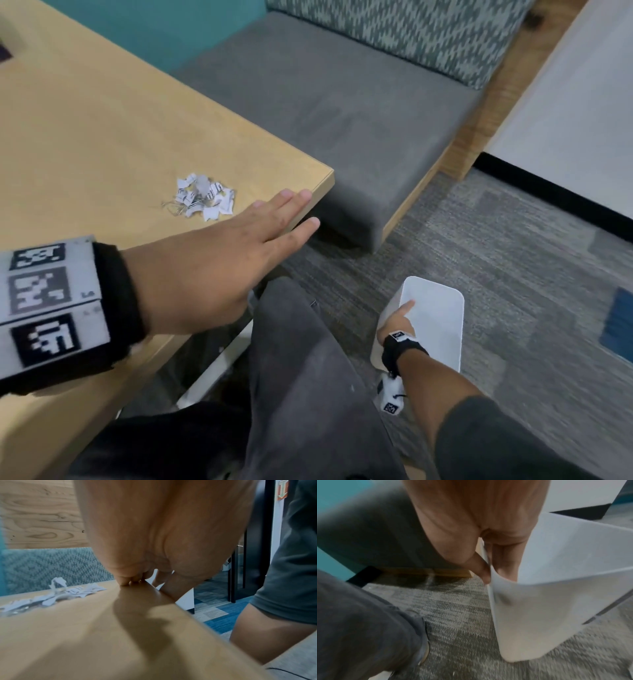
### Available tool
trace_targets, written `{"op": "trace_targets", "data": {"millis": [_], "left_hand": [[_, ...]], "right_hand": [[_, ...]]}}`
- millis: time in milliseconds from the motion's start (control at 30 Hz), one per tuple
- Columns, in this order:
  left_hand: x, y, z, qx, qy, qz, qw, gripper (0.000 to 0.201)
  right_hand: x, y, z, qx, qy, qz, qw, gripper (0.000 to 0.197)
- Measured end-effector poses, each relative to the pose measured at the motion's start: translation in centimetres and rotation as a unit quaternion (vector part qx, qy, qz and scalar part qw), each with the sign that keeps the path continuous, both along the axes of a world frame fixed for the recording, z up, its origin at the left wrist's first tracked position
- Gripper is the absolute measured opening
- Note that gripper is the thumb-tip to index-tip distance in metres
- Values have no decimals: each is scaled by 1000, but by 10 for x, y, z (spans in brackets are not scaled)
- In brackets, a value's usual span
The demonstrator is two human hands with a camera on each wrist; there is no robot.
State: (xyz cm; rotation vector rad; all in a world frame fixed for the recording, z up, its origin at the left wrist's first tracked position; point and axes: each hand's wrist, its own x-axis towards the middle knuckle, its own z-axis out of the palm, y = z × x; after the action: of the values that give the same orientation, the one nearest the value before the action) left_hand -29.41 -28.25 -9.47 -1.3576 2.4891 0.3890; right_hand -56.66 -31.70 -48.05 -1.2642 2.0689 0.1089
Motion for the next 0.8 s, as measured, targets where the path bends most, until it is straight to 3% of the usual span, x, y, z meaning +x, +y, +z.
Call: {"op": "trace_targets", "data": {"millis": [100, 267, 433, 567, 633, 733, 800], "left_hand": [[-5, 1, 6, 11, -10, 5, 1000, 102], [-11, 1, 12, 10, -18, 22, 1000, 99], [-15, 1, 15, 16, -10, 30, 999, 92], [-13, 1, 29, 68, 84, 95, 990, 73], [-7, -2, 42, 89, 170, 160, 968, 58], [13, -8, 52, 39, 291, 291, 911, 41], [29, -11, 55, -2, 301, 406, 863, 44]], "right_hand": [[-5, -19, 24, 50, 36, 107, 992, 43], [-11, -43, 86, 22, 83, 290, 953, 33], [-19, -32, 193, -43, 115, 457, 881, 43], [-25, -11, 278, -99, 162, 562, 805, 37], [-27, -2, 309, -110, 183, 606, 766, 22], [-29, 6, 341, -101, 204, 658, 717, 33], [-31, 7, 352, -107, 191, 685, 695, 35]]}}
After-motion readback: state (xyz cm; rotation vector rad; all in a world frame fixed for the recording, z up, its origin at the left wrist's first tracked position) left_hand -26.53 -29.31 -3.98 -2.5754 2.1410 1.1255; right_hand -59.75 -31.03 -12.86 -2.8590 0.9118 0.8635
